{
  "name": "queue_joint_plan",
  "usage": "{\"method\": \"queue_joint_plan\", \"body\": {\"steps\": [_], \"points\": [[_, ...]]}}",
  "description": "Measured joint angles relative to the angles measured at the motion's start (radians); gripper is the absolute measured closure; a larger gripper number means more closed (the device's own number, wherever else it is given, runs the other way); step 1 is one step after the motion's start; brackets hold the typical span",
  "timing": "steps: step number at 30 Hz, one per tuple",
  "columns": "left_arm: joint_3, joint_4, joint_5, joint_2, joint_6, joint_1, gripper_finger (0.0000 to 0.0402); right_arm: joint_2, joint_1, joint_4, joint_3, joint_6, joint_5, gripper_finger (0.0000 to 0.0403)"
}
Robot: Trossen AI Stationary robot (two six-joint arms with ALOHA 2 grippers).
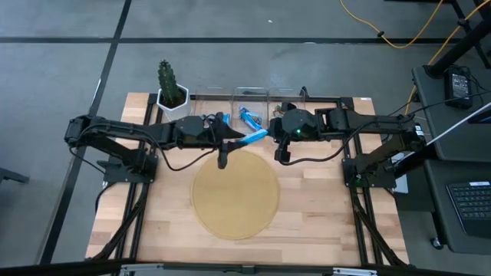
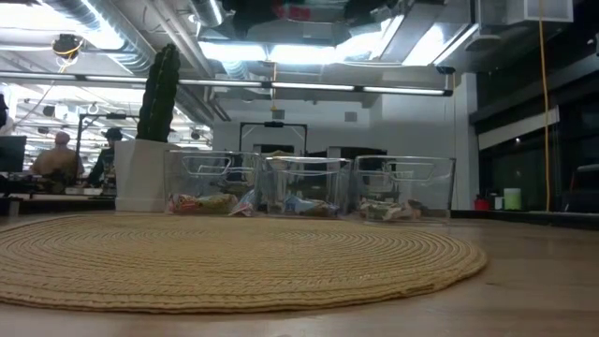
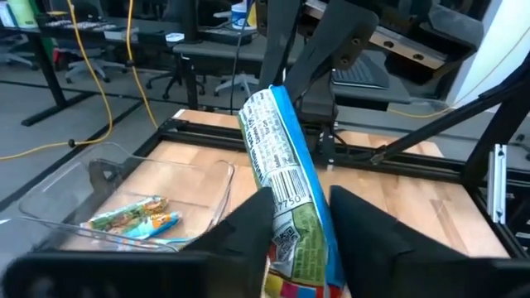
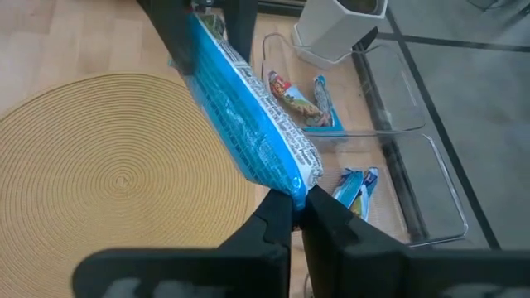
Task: Pick and place Granola Bars by type
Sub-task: Put the red granola bar into the left transparent bin
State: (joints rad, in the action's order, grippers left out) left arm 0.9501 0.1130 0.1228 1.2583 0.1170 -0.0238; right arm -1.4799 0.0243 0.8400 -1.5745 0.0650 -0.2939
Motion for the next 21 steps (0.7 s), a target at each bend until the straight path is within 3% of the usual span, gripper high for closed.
{"method": "queue_joint_plan", "body": {"steps": [9, 16, 21], "points": [[0.000, -0.005, -0.016, 0.000, 0.001, 0.000, 0.0387, 0.000, -0.003, -0.012, 0.001, 0.026, 0.002, 0.0375], [0.000, -0.012, -0.016, -0.003, 0.001, -0.001, 0.0387, 0.020, -0.002, 0.007, 0.000, 0.070, 0.000, 0.0329], [0.000, -0.030, -0.010, -0.063, -0.001, -0.017, 0.0394, 0.052, -0.003, 0.165, -0.109, 0.070, -0.012, 0.0292]]}}
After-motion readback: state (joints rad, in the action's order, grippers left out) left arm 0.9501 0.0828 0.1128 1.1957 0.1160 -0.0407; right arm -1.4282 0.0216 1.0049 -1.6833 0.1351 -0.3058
